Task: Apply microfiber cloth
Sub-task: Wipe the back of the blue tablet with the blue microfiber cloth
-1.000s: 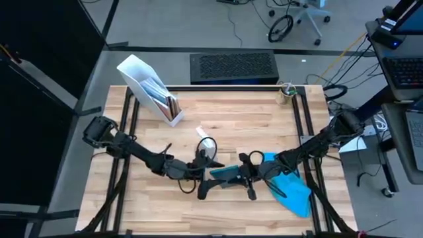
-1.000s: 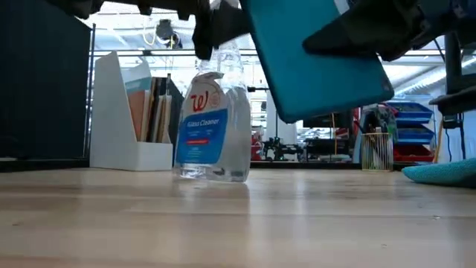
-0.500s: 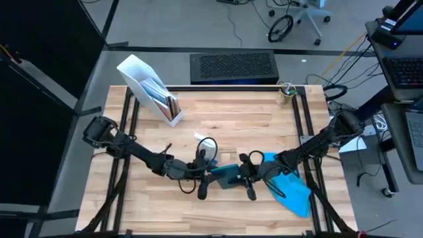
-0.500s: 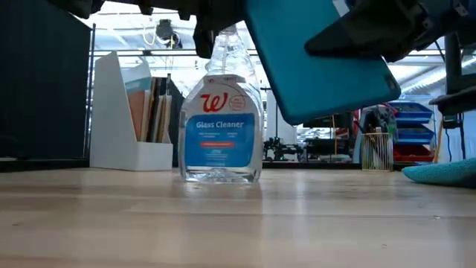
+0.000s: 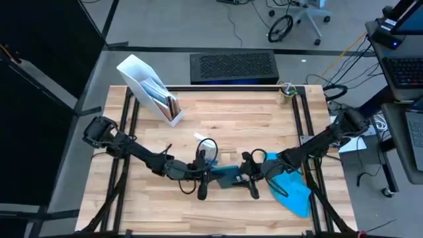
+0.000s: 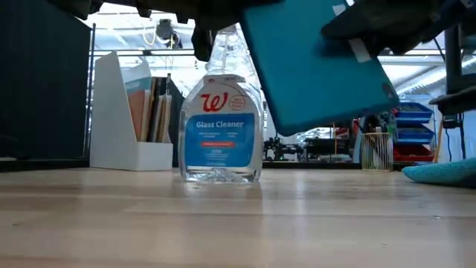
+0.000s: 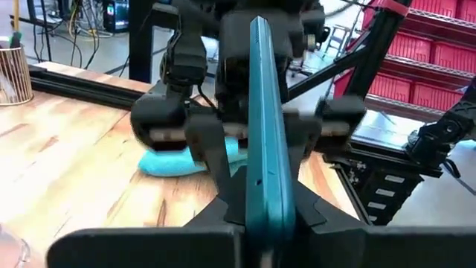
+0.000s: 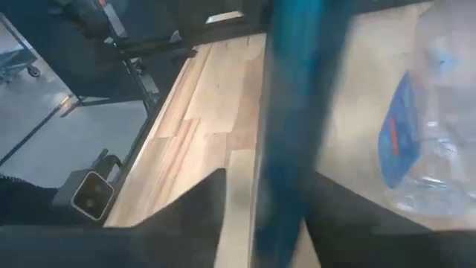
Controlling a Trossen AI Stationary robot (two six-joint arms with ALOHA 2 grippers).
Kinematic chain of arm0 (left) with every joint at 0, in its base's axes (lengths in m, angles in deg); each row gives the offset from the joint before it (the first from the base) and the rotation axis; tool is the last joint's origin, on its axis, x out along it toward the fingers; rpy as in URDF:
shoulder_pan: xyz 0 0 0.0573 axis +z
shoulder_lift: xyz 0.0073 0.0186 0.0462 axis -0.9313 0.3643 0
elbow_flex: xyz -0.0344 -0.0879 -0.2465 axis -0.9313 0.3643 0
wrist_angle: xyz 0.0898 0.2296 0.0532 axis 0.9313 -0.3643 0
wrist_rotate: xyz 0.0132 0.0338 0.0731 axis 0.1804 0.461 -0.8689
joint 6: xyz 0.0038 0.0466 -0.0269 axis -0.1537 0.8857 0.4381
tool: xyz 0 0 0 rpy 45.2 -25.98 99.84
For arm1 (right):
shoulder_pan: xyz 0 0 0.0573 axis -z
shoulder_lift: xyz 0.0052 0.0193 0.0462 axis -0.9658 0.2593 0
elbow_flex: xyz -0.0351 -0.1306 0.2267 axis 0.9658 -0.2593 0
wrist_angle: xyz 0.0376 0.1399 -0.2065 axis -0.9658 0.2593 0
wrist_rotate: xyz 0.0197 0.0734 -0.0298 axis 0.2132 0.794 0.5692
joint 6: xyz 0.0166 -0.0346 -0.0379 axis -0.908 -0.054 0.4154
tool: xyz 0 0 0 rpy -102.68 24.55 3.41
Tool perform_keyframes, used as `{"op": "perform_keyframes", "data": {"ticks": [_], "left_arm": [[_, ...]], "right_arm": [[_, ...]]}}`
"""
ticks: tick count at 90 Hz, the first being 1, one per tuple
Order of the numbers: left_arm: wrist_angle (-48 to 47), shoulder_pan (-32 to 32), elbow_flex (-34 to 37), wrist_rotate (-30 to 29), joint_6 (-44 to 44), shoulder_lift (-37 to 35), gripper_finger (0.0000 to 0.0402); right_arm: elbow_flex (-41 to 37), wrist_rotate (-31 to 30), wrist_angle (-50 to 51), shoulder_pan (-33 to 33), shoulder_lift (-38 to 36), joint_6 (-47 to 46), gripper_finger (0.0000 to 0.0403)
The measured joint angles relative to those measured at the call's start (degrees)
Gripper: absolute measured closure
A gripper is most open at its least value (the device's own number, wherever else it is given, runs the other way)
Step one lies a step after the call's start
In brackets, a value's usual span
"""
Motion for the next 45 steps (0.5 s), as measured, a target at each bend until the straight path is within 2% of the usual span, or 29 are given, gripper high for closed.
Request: {"op": "perform_keyframes", "data": {"ticks": [13, 23, 33, 45], "left_arm": [[-0.59, -0.11, 0.00, -0.02, -0.38, 0.00, 0.0388], [-1.36, -0.65, 0.00, -0.02, -1.50, 0.00, 0.0388], [-4.25, -1.05, 0.00, 1.67, -5.37, 0.00, 0.0388], [-8.98, -1.43, 0.00, 3.74, -12.08, 0.05, 0.0388]], "right_arm": [[0.01, 0.32, 14.44, -0.04, -9.25, -2.72, 0.0193], [0.07, 5.37, 27.47, -0.06, -14.80, -10.99, 0.0181], [0.07, 10.14, 39.92, -1.25, -17.54, -19.93, 0.0180], [0.00, 10.58, 50.81, -3.89, -17.72, -24.93, 0.0180]]}}
